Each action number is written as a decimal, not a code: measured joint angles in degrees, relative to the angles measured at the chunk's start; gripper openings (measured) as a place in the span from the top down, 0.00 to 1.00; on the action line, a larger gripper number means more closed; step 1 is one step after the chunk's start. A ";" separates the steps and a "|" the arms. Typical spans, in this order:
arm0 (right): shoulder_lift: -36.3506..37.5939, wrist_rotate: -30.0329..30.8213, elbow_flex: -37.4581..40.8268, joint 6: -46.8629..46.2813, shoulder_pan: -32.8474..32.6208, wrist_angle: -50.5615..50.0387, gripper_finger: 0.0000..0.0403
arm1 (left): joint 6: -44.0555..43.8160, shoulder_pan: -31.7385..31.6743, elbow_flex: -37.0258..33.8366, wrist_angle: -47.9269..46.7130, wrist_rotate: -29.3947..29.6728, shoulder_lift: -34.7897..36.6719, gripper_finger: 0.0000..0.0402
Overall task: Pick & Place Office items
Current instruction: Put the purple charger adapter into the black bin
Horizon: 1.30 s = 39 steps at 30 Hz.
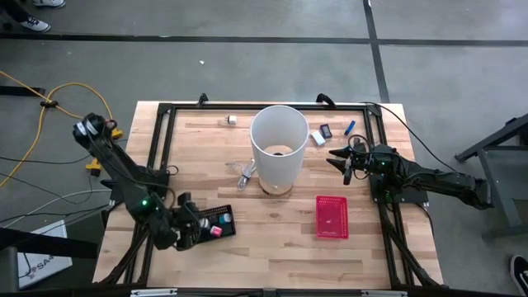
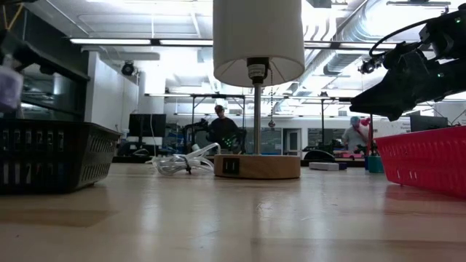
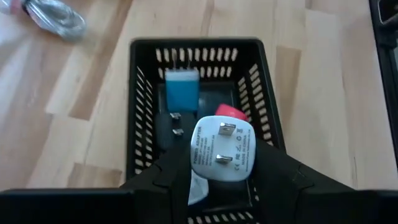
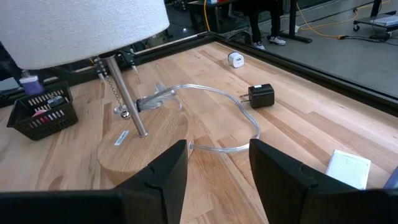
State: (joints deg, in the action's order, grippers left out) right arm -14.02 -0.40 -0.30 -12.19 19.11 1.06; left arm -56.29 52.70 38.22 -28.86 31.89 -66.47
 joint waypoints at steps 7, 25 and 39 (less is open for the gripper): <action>0.00 0.00 -0.01 0.00 0.01 0.00 0.60 | -4.91 3.48 0.00 1.32 -0.30 -2.69 0.66; 0.00 0.00 -0.01 0.00 0.01 0.00 0.60 | -9.42 0.42 0.00 2.34 -3.90 -5.46 0.66; 0.00 0.00 -0.02 0.00 0.02 0.00 0.60 | -10.26 -0.93 0.00 4.51 -5.58 -10.24 0.66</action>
State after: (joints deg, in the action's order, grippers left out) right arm -14.02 -0.40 -0.31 -12.19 19.14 1.06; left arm -66.56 51.77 38.22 -24.35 26.31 -76.71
